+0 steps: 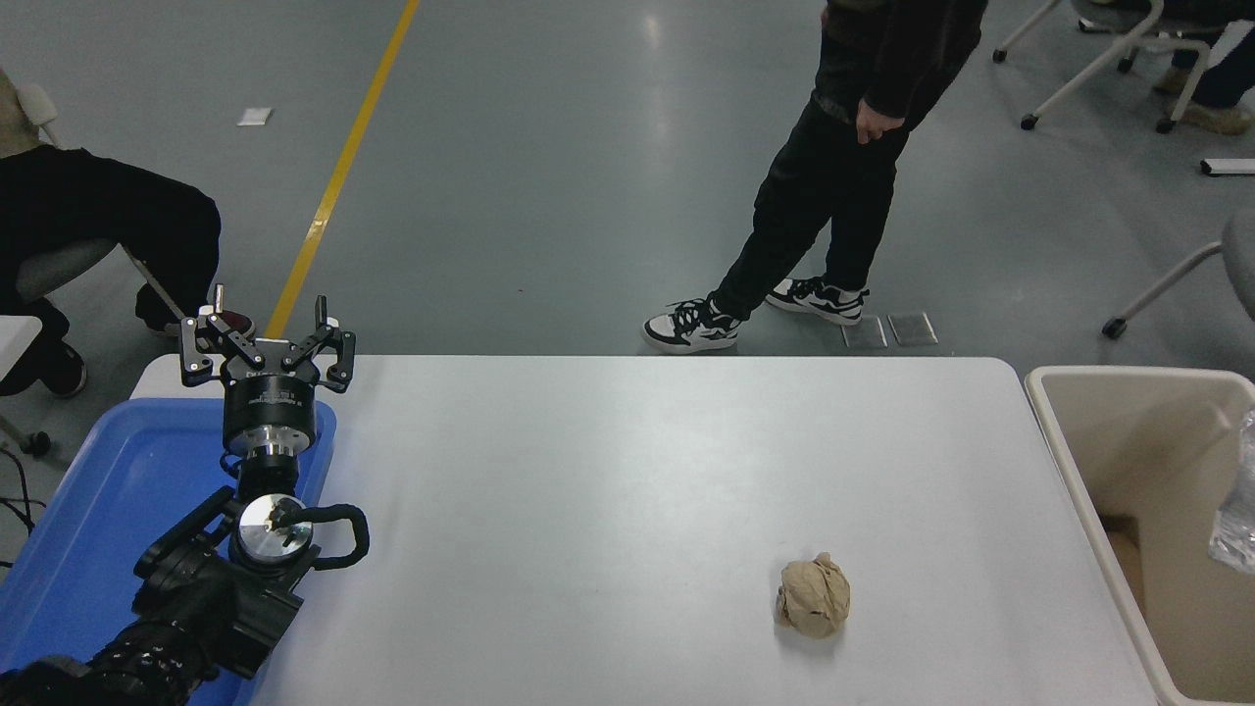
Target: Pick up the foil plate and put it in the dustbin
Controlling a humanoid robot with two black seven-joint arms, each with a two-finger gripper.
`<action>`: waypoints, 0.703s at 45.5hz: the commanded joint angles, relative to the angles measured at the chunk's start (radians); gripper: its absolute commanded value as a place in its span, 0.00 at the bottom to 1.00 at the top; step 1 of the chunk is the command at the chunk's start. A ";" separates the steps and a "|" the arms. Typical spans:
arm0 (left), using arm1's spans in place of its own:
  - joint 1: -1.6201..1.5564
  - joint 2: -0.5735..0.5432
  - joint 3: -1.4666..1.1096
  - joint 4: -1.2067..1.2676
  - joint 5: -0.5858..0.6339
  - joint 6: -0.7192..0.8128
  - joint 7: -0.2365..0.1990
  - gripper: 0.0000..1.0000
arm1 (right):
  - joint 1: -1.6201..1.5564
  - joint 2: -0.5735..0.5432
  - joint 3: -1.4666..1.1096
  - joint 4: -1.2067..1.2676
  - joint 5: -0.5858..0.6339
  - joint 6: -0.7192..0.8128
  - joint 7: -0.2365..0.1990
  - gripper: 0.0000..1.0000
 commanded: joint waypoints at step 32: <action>-0.002 -0.002 0.000 0.000 0.000 0.000 0.001 0.99 | 0.206 0.033 -0.069 0.065 -0.149 -0.004 -0.003 1.00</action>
